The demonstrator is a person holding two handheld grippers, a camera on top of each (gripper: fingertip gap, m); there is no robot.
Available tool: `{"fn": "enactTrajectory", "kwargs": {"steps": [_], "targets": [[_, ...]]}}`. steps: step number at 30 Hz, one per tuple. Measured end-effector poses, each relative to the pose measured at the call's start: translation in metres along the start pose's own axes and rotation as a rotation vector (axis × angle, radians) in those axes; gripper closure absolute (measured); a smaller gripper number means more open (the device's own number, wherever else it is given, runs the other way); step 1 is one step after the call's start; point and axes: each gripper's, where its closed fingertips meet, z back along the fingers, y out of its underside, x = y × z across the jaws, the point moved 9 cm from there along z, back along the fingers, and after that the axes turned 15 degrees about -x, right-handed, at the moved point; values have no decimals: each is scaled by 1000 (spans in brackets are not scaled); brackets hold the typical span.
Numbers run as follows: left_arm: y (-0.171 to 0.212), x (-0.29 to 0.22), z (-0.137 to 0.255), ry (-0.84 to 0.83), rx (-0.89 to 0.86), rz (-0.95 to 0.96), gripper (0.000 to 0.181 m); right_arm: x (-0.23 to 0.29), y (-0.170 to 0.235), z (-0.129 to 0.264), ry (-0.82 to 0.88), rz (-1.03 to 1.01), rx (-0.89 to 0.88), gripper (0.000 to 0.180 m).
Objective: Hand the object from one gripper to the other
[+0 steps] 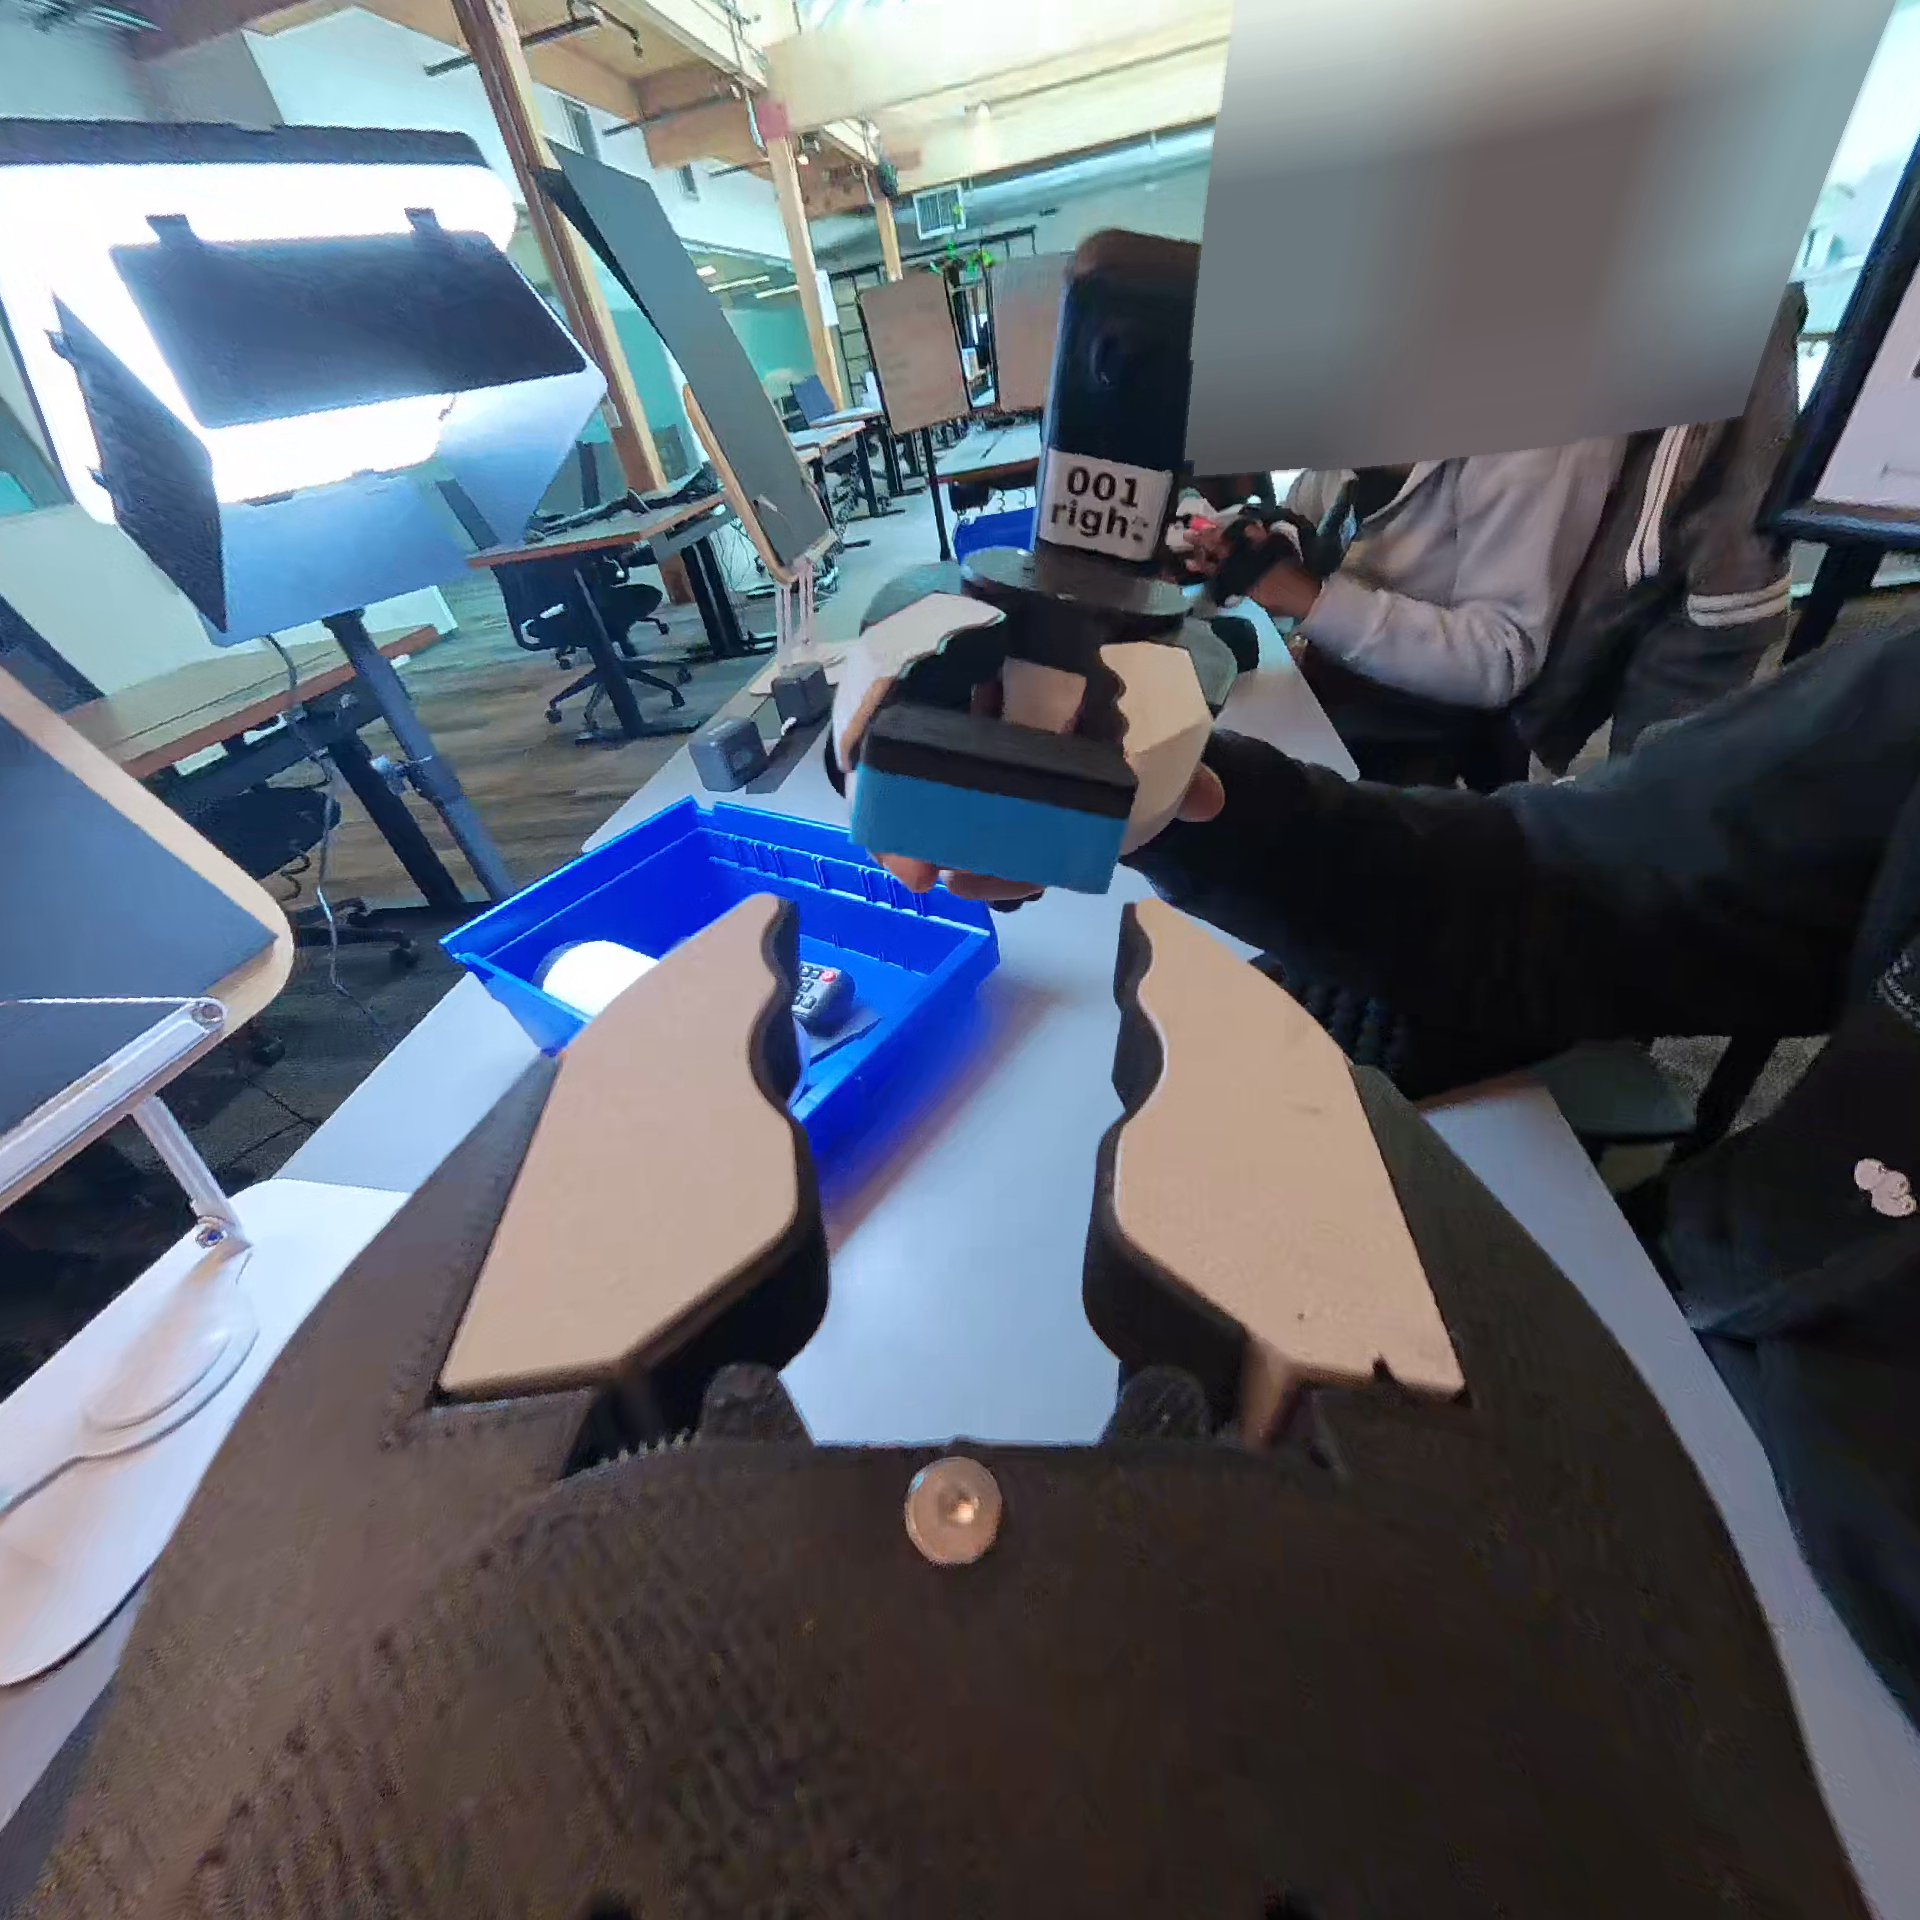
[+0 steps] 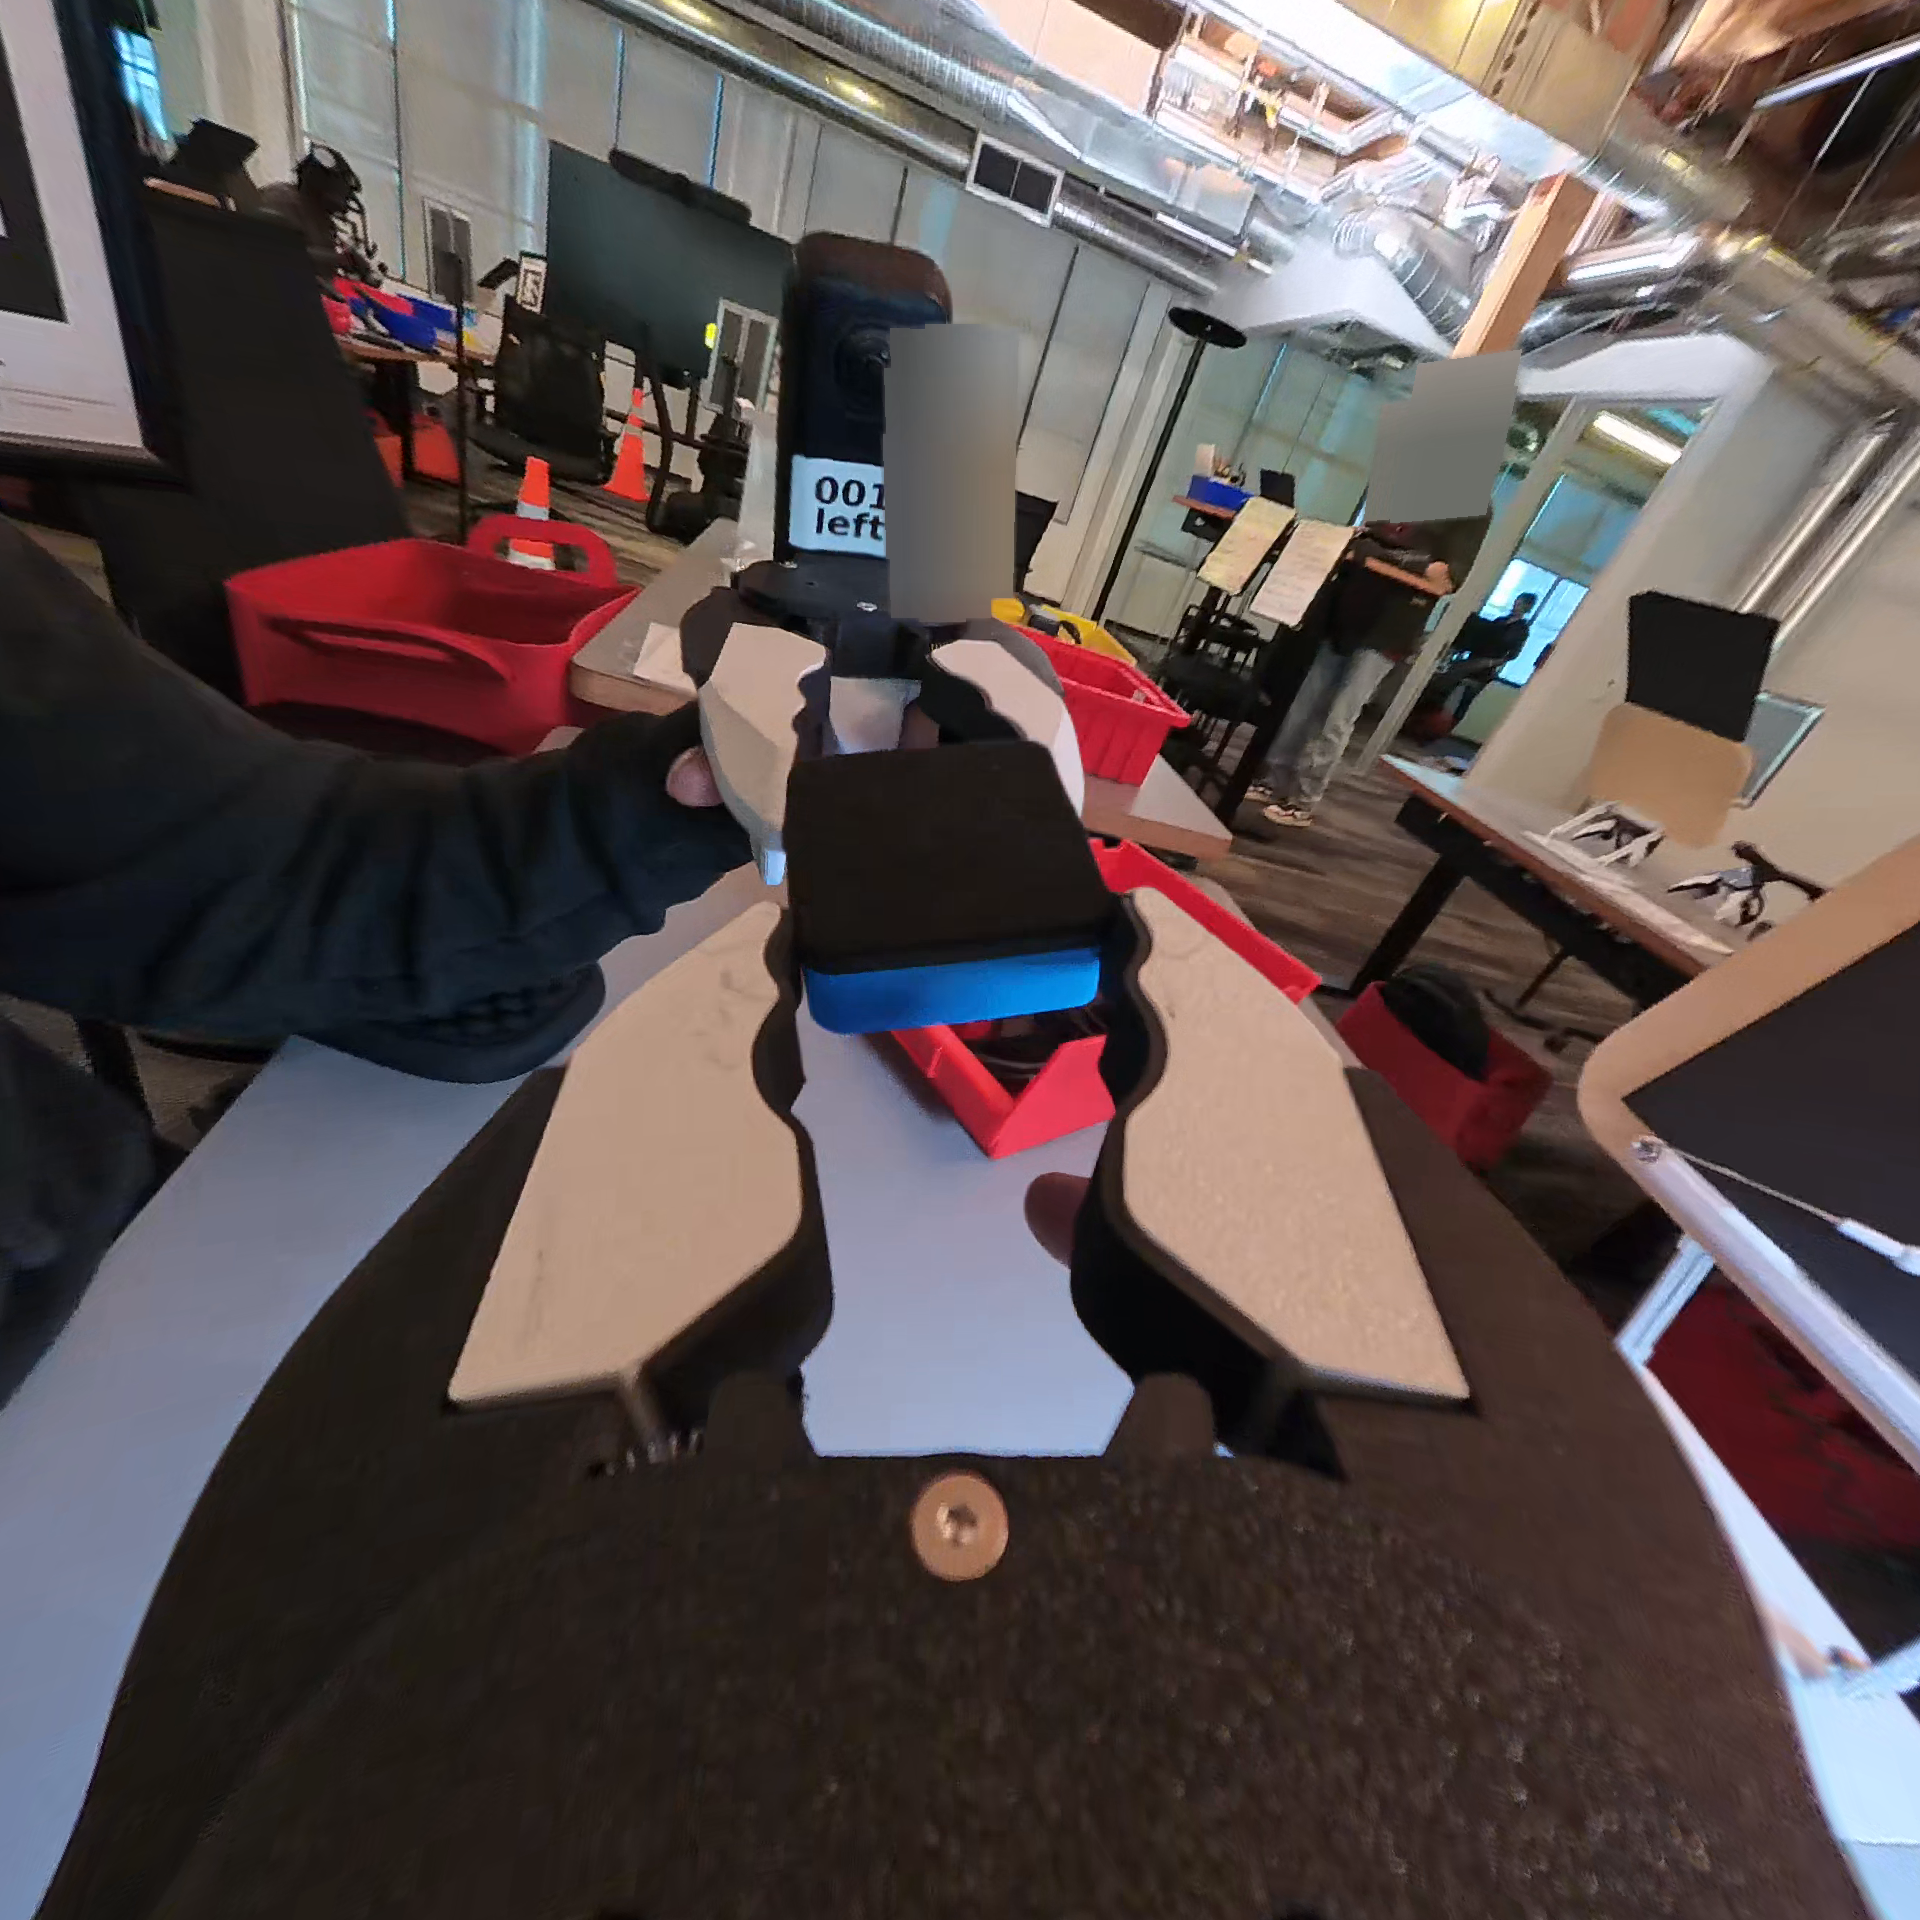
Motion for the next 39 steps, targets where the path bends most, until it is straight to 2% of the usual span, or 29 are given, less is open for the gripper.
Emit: {"fn": "enactTrajectory", "kwargs": {"steps": [4,9,15,22,29,36,39], "targets": [[5,-3,-7,13,21,-7,120,-1,8,-3,-4,-20,51,124],[13,-1,-12,-8,46,-11,127,-3,15,-4,-9,-49,76,124],[12,3,-12,-24,2,14,127,-5,12,-4,29,-44,37,124],[6,34,15,-136,-145,278,128,-11,-13,15,103,60,-12,112],[4,51,38,-188,-205,354,128,-15,-28,33,148,110,-35,114],[15,41,15,-131,-165,402,128,-9,-7,8,130,126,42,115],[17,33,5,-89,-155,373,128,-15,3,0,170,3,46,113]]}}
